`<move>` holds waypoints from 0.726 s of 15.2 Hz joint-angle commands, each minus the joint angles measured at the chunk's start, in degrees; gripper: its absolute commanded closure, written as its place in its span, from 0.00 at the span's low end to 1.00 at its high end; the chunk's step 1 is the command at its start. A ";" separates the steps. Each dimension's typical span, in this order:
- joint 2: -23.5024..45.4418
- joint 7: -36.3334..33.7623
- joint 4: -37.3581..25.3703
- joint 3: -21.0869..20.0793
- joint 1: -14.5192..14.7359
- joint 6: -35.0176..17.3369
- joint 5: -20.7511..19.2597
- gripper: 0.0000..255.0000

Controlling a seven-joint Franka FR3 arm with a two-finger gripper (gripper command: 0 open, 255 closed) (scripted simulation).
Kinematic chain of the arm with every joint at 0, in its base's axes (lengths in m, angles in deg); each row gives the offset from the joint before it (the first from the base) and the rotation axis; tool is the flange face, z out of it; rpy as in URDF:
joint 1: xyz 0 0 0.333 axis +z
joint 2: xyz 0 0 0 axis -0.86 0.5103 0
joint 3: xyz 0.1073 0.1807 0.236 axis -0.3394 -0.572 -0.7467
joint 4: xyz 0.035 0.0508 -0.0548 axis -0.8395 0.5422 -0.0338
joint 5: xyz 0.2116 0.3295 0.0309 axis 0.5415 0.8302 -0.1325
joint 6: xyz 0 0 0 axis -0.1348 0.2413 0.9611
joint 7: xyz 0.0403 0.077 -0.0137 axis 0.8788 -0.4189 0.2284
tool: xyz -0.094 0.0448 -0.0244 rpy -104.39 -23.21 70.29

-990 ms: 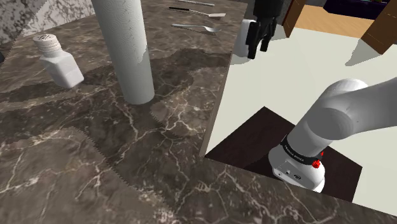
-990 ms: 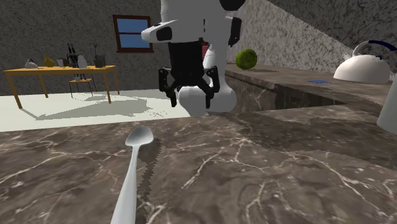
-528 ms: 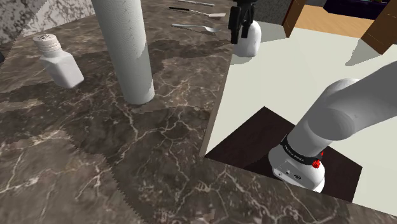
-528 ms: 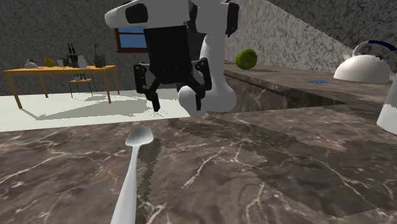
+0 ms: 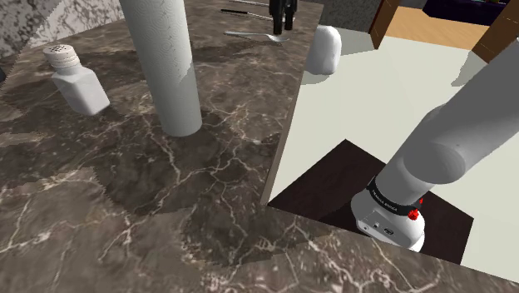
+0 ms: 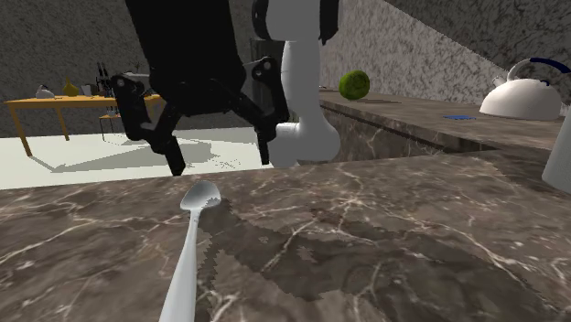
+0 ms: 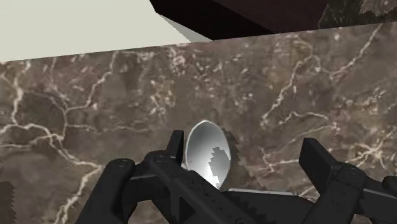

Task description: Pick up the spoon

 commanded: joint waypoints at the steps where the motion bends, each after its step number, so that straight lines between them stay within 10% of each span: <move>1: 5.05 1.69 -6.06 -0.21 0.41 1.24 0.24 0.00; 7: 20.91 6.20 -28.63 -1.11 1.19 8.62 0.52 0.00; 11: 19.83 6.45 -23.97 -1.11 1.17 5.06 0.51 0.00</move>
